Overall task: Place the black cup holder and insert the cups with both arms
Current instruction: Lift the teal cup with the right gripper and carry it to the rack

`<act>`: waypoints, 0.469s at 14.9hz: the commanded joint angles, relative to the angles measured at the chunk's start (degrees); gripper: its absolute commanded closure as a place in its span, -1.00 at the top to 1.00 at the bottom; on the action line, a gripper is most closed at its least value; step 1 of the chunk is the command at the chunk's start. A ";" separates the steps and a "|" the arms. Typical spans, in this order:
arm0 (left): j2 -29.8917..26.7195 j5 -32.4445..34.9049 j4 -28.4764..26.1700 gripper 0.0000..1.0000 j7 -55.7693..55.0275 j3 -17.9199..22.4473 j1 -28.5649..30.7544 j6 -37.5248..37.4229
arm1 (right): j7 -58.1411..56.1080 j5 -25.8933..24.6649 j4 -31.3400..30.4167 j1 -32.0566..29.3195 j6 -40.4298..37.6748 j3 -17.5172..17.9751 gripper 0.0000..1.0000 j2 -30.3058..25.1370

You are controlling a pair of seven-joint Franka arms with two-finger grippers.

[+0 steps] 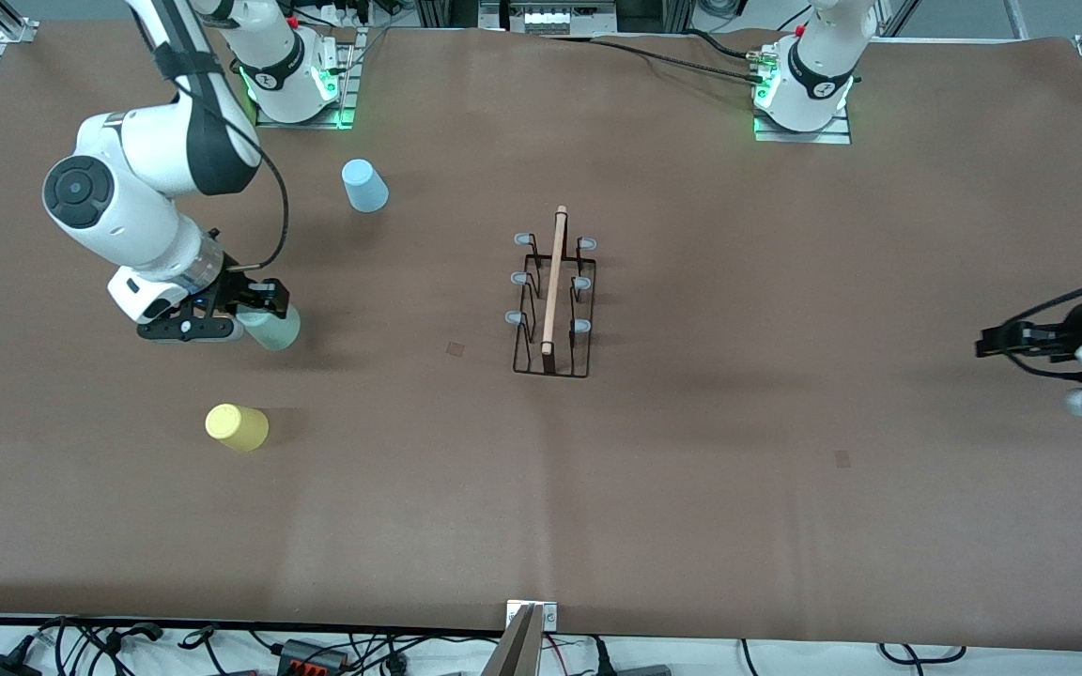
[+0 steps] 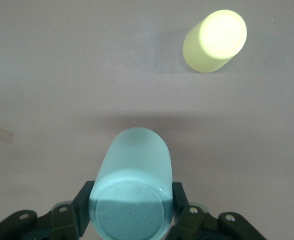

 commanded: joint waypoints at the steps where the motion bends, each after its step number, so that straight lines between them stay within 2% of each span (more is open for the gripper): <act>1: 0.05 0.75 5.05 1.00 0.26 -1.24 1.33 -4.95 | 9.18 0.77 3.22 3.68 -4.72 -0.25 -0.41 -0.16; 3: 0.05 0.85 7.88 1.00 0.17 -1.24 0.63 -8.30 | 16.48 0.95 4.89 7.28 -6.04 -0.25 -0.40 -0.16; 7: -0.83 0.23 8.06 1.00 -0.01 -1.76 0.20 -8.58 | 33.19 1.48 8.05 14.14 -8.86 -0.25 -0.40 0.37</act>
